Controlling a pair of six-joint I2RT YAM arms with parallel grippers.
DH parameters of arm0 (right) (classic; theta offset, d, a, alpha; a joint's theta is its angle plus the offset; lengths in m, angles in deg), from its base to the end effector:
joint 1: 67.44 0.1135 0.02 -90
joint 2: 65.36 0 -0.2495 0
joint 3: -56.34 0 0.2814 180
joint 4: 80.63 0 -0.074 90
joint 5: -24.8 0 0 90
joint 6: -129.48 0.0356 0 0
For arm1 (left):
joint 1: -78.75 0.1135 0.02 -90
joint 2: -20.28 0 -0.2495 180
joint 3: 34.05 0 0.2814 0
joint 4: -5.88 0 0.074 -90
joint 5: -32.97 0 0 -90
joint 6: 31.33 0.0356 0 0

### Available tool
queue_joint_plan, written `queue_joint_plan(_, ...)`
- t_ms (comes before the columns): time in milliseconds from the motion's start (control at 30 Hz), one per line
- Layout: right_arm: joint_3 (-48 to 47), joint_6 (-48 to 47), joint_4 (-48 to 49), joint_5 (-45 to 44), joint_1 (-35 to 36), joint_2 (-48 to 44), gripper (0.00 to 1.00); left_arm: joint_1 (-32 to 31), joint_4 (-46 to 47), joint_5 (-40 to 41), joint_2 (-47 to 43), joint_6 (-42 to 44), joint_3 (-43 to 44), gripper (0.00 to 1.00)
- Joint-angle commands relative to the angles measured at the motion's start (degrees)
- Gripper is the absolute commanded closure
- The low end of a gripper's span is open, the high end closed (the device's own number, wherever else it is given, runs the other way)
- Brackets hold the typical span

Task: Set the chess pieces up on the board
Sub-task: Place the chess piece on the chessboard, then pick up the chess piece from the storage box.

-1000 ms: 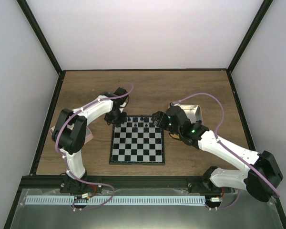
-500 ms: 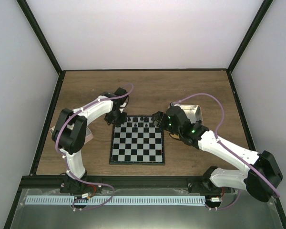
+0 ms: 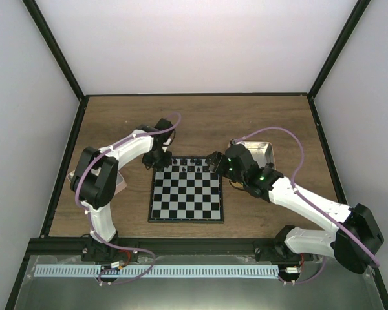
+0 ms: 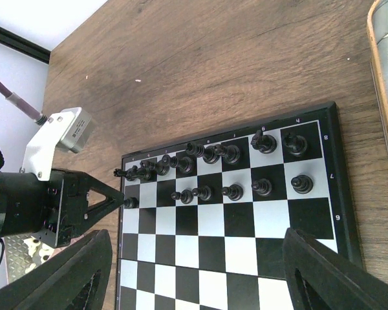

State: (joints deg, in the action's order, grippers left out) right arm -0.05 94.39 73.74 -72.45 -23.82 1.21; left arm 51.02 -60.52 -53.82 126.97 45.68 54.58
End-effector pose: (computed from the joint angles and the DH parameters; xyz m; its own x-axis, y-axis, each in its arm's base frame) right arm 0.2104 0.1943 0.2287 -0.7428 0.4134 -0.5266 -0.0042 0.7837 0.6211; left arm 0.3282 -0.1703 0.1562 -0.9618 0.2521 -0.1066 0.2500 0.9677 0.0326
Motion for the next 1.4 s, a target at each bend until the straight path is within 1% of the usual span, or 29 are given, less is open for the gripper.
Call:
queue_joint_plan(0, 0.35, 0.31, -0.17, -0.73, -0.46, -0.29, 0.26, 0.22, 1.63, 1.92, 1.28, -0.25, 0.01, 0.94)
queue_joint_plan(233, 0.36, 0.33, -0.26, -0.66, -0.47, -0.13, 0.26, 0.22, 2.32, 1.35, 1.24, -0.34, -0.16, 0.94)
queue_joint_plan(267, 0.36, 0.25, -0.28, -0.71, -0.46, -0.26, 0.26, 0.22, 2.32, 1.1, 1.15, -0.26, -0.19, 0.92)
queue_joint_plan(333, 0.2, 0.21, -0.65, -0.95, -0.51, -0.31, 0.26, 0.14, 2.02, 0.68, 0.72, -0.28, -0.22, 0.84)
queue_joint_plan(433, -0.29, -0.33, -1.5, -1.86, -0.46, -0.76, 0.26, 0.18, 1.76, 0.12, -1.01, -0.32, -0.31, 0.79)
queue_joint_plan(467, -0.65, -0.96, -1.92, -2.68, -0.46, -0.96, 0.28, 0.18, 1.64, 0.14, -1.83, -0.47, -0.17, 0.75)
queue_joint_plan(533, -2.21, -2.8, -4.57, -6.76, -0.58, -0.82, 0.34, 0.15, 1.64, 0.19, -3.57, -0.82, 0.03, 0.71)
queue_joint_plan(600, -4.03, -4.3, -7.93, -9.64, -2.05, -0.23, 0.41, 0.13, 2.24, 0.01, -5.71, -1.22, -0.21, 0.66)
queue_joint_plan(667, -4.84, -5.73, -10.17, -10.39, -5.24, 0.26, 0.45, 0.13, 3.29, -0.52, -7.99, -1.46, -0.76, 0.62)
queue_joint_plan(733, -4.92, -6.74, -12.32, -10.61, -8.5, 0.81, 0.47, 0.13, 5.14, -1.0, -10.47, -1.78, -1.63, 0.6)
queue_joint_plan(833, -4.8, -7.19, -16.1, -11.05, -13.33, 2.42, 0.48, 0.13, 10.25, -2.71, -15.56, -1.99, -4.17, 0.59)
queue_joint_plan(933, -4.26, -5.99, -18.59, -12.86, -16.79, 4.4, 0.53, 0.15, 16.59, -4.93, -20.69, -1.86, -7.38, 0.57)
queue_joint_plan(1033, -3.73, -4.72, -18.25, -14.65, -20.14, 7.23, 0.57, 0.13, 21.94, -6.01, -25.27, -1.37, -10.51, 0.54)
queue_joint_plan(1167, -4.26, 1.54, -17.85, -17.31, -23.03, 12.43, 0.66, 0.17, 26.17, -7.25, -28.96, -0.76, -13.06, 0.52)
queue_joint_plan(1233, -4.8, 5.48, -17.22, -18.68, -23.97, 15.4, 0.66, 0.13, 27.1, -7.77, -29.86, -0.47, -13.88, 0.52)
queue_joint_plan(1367, -8.53, 13.37, -18.3, -19.79, -26.25, 21.5, 0.63, 0.18, 27.84, -9.52, -30.79, 0.19, -14.8, 0.51)
